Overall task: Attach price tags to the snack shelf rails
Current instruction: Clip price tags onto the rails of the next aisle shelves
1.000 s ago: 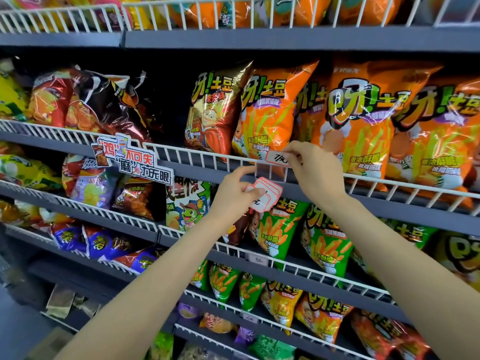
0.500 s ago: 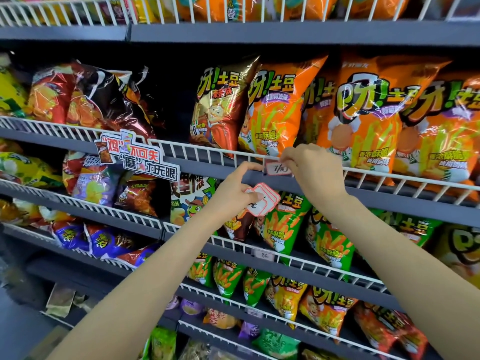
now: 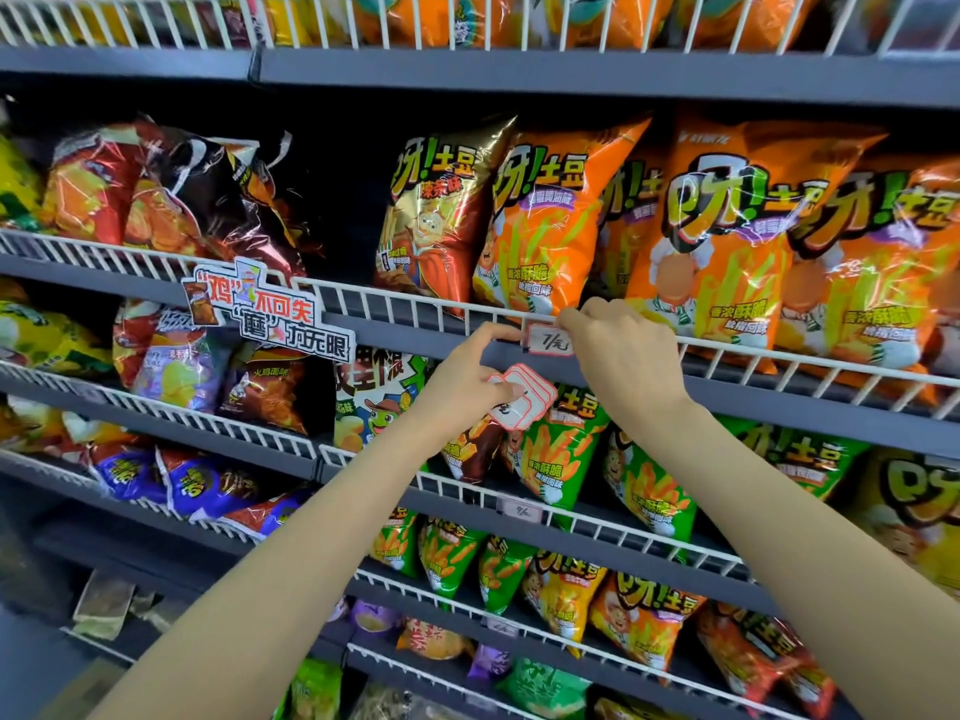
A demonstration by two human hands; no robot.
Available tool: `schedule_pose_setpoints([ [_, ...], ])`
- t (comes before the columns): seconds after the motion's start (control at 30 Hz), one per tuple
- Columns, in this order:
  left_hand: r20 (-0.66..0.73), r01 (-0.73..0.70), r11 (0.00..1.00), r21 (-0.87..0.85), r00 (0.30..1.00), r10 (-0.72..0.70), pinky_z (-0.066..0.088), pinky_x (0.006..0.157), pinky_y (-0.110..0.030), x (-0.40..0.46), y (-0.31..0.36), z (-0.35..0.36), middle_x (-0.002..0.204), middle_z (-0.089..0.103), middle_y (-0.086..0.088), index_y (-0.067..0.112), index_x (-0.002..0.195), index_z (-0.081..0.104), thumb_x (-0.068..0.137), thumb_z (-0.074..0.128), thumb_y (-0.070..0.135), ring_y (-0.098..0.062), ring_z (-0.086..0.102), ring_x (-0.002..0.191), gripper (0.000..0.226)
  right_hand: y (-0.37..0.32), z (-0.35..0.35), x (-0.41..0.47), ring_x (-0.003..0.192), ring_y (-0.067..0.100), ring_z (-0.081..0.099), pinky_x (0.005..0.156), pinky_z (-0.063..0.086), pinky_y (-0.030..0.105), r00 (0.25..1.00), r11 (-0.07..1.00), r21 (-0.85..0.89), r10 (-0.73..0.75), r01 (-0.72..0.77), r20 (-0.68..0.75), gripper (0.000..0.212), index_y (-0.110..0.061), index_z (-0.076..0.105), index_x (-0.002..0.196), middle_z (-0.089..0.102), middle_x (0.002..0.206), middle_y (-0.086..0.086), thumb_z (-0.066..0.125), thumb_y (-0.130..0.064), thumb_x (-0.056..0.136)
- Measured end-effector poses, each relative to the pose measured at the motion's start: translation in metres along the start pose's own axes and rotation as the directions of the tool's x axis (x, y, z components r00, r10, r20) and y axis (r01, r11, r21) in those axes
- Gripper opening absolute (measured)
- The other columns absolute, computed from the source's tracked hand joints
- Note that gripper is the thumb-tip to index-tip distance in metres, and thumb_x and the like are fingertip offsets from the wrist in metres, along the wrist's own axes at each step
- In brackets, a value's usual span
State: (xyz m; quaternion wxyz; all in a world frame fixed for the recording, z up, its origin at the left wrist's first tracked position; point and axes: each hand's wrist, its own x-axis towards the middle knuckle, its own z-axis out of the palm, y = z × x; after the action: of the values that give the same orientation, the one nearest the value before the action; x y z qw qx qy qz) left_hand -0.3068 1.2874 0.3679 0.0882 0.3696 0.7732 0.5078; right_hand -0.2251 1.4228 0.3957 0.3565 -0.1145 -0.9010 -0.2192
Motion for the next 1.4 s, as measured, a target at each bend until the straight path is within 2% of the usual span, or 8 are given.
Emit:
schedule_pose_setpoints([
  [0.4, -0.05, 0.006, 0.999, -0.032, 0.999, -0.008, 0.043, 0.07, -0.017, 0.004, 0.011, 0.002, 0.096, 0.063, -0.007, 0.028, 0.129, 0.044, 0.084, 0.065, 0.008, -0.018, 0.062, 0.087, 0.054, 0.004, -0.002, -0.004, 0.041, 0.019, 0.024, 0.05, 0.0, 0.009, 0.999, 0.992, 0.121, -0.043, 0.041, 0.016, 0.05, -0.003, 0.064, 0.072, 0.048, 0.054, 0.011, 0.078, 0.021, 0.031],
  [0.53, -0.151, 0.003, 0.998, -0.061, 0.988, -0.012, 0.041, 0.071, -0.015, -0.003, 0.015, 0.003, 0.099, 0.061, -0.002, 0.034, 0.13, 0.043, 0.085, 0.064, 0.011, -0.019, 0.06, 0.092, 0.055, 0.004, -0.004, -0.003, 0.032, 0.023, 0.037, 0.049, 0.003, 0.007, 0.997, 0.978, 0.192, -0.078, 0.081, -0.024, 0.06, -0.002, 0.066, 0.083, 0.048, 0.052, 0.013, 0.075, 0.025, 0.03],
  [0.7, -0.267, 0.003, 0.996, -0.092, 0.963, -0.028, 0.042, 0.068, -0.022, -0.021, 0.025, 0.003, 0.093, 0.048, 0.02, 0.025, 0.133, 0.044, 0.087, 0.061, 0.006, 0.001, 0.05, 0.073, 0.053, 0.009, 0.001, -0.006, 0.037, 0.022, 0.035, 0.047, 0.004, 0.008, 0.995, 0.972, 0.212, -0.097, 0.103, -0.039, 0.062, -0.005, 0.067, 0.085, 0.049, 0.056, 0.013, 0.074, 0.024, 0.031],
  [0.83, -0.318, 0.022, 0.994, -0.109, 0.946, -0.056, 0.046, 0.086, -0.031, -0.032, 0.036, 0.007, 0.096, 0.05, 0.014, 0.023, 0.133, 0.044, 0.086, 0.062, 0.004, -0.01, 0.059, 0.084, 0.054, 0.007, -0.002, -0.009, 0.056, 0.03, 0.053, 0.042, 0.003, 0.014, 1.0, 0.978, 0.208, -0.017, 0.021, -0.022, 0.05, -0.005, 0.066, 0.086, 0.054, 0.069, 0.015, 0.074, 0.021, 0.044],
  [0.93, -0.342, 0.032, 0.992, -0.118, 0.937, -0.071, 0.048, 0.082, -0.03, -0.042, 0.043, 0.009, 0.09, 0.05, 0.017, 0.024, 0.132, 0.045, 0.086, 0.061, 0.005, -0.011, 0.059, 0.082, 0.052, 0.004, 0.004, -0.017, 0.091, 0.031, 0.052, 0.042, 0.018, 0.029, 1.0, 0.975, 0.22, 0.019, -0.022, 0.016, 0.045, -0.006, 0.057, 0.113, 0.052, 0.105, 0.017, 0.059, 0.014, 0.073],
  [1.13, -0.359, 0.039, 0.994, -0.106, 0.931, -0.074, 0.042, 0.059, -0.004, -0.059, 0.045, 0.01, 0.087, 0.055, 0.014, 0.028, 0.133, 0.042, 0.088, 0.061, 0.009, 0.008, 0.054, 0.07, 0.053, 0.007, -0.005, -0.018, 0.106, 0.029, 0.045, 0.048, 0.033, 0.029, 0.995, 0.98, 0.197, -0.009, -0.01, 0.095, 0.037, -0.006, 0.054, 0.113, 0.038, 0.128, 0.016, 0.056, 0.01, 0.08],
  [1.3, -0.366, 0.046, 0.993, -0.111, 0.927, -0.084, 0.042, 0.065, -0.007, -0.067, 0.044, 0.007, 0.075, 0.055, 0.008, 0.027, 0.131, 0.043, 0.088, 0.061, 0.009, 0.003, 0.054, 0.07, 0.05, 0.007, -0.01, -0.022, 0.109, 0.027, 0.042, 0.054, 0.034, 0.027, 0.985, 0.988, 0.137, -0.088, 0.067, 0.149, 0.04, -0.002, 0.04, 0.127, 0.034, 0.128, 0.015, 0.044, 0.004, 0.088],
  [1.4, -0.391, 0.068, 0.992, -0.109, 0.914, -0.106, 0.046, 0.076, -0.021, -0.071, 0.044, 0.004, 0.09, 0.061, -0.001, 0.021, 0.129, 0.047, 0.087, 0.062, 0.009, -0.013, 0.059, 0.088, 0.047, 0.003, -0.006, -0.026, 0.113, 0.024, 0.039, 0.055, 0.037, 0.025, 0.974, 0.988, 0.1, -0.131, 0.114, 0.186, 0.049, 0.002, 0.028, 0.135, 0.029, 0.132, 0.014, 0.044, 0.002, 0.089],
])
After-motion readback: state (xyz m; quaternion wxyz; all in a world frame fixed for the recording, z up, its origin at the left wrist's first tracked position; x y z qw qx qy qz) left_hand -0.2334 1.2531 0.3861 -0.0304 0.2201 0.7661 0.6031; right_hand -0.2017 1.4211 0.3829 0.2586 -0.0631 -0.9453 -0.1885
